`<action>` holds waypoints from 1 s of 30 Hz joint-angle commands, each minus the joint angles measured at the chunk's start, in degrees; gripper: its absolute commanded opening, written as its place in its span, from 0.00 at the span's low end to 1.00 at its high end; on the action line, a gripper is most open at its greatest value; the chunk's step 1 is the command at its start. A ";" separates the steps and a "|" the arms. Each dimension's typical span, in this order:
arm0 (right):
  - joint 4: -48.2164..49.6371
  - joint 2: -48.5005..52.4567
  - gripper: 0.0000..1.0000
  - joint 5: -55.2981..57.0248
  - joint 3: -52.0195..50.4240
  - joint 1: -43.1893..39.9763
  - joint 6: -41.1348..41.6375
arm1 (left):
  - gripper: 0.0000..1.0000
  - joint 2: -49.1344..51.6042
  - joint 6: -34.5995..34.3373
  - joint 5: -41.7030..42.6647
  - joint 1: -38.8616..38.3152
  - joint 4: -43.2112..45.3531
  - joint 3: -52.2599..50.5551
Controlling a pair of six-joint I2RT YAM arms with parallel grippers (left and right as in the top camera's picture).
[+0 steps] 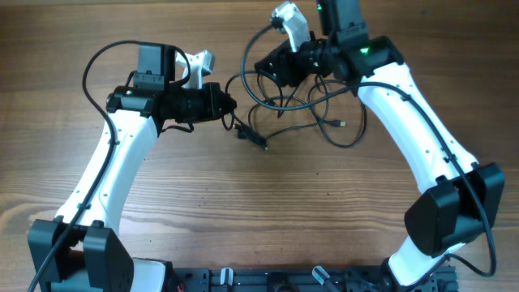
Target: Untangle cables
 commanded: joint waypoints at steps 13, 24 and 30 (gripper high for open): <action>-11.58 -0.96 0.46 -18.08 0.79 -4.33 -23.74 | 0.04 -0.72 2.67 18.73 1.88 -1.09 -0.04; -8.83 -0.24 0.04 -19.32 0.79 -4.13 -14.60 | 0.04 -0.72 2.51 18.67 1.88 -1.07 -0.04; -8.70 -0.24 0.04 -18.14 0.79 -1.49 -12.85 | 0.04 -0.72 2.51 18.69 1.88 -1.07 -0.04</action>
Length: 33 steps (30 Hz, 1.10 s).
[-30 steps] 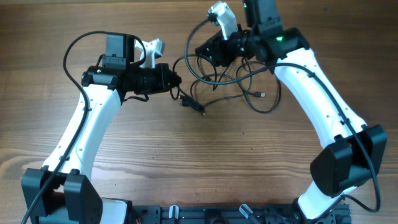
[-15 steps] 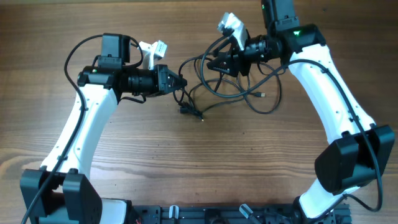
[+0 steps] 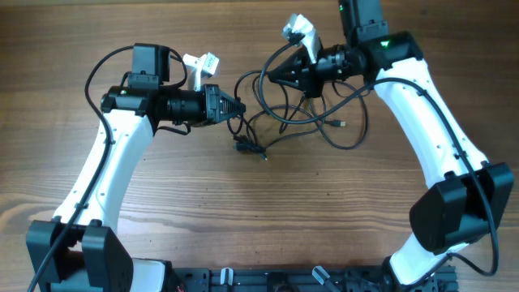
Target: Untangle cables
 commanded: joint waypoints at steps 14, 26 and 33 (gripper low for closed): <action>-7.34 -0.15 0.04 20.85 0.76 11.34 3.98 | 0.04 -0.72 0.94 2.21 0.15 1.16 -0.02; -9.90 0.24 0.04 23.80 -1.79 11.32 5.86 | 0.04 -0.72 -5.75 2.21 2.69 4.66 -0.02; -8.20 0.24 0.04 28.17 -5.14 11.32 13.88 | 0.04 -0.72 -12.72 2.38 5.86 8.50 -0.02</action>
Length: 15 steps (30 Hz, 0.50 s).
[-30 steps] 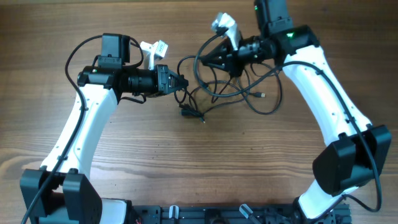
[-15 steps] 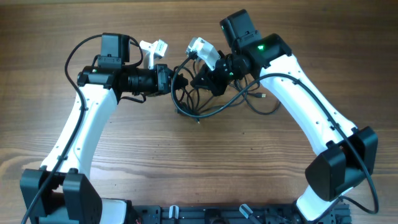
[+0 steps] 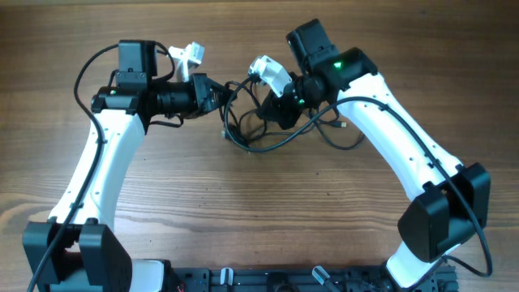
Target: Untangle cables
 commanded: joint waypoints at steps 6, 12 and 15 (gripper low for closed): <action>6.99 0.33 0.04 18.27 -5.79 -1.16 25.09 | 0.04 -0.74 -4.59 4.94 2.47 2.71 0.09; 8.17 1.01 0.04 18.08 -8.20 -2.75 29.42 | 0.04 -0.74 -4.61 5.09 2.49 3.50 0.09; 7.74 1.01 0.04 18.08 -9.09 -3.21 29.40 | 0.04 -0.74 -4.63 5.09 2.84 3.74 0.09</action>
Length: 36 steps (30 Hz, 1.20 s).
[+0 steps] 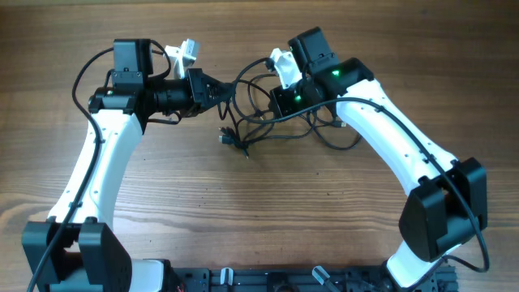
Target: Untangle cables
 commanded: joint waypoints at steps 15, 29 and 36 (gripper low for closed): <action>-2.40 1.16 0.04 8.63 -7.85 -3.15 8.31 | 0.04 -0.81 -1.22 2.19 4.55 1.27 0.31; -0.33 1.16 0.04 8.20 -8.90 -13.77 14.23 | 0.04 -0.81 -1.22 2.19 4.55 1.25 0.31; 1.11 1.16 0.04 7.93 -8.87 -19.71 15.74 | 0.04 -0.81 -1.22 2.19 4.55 1.22 0.31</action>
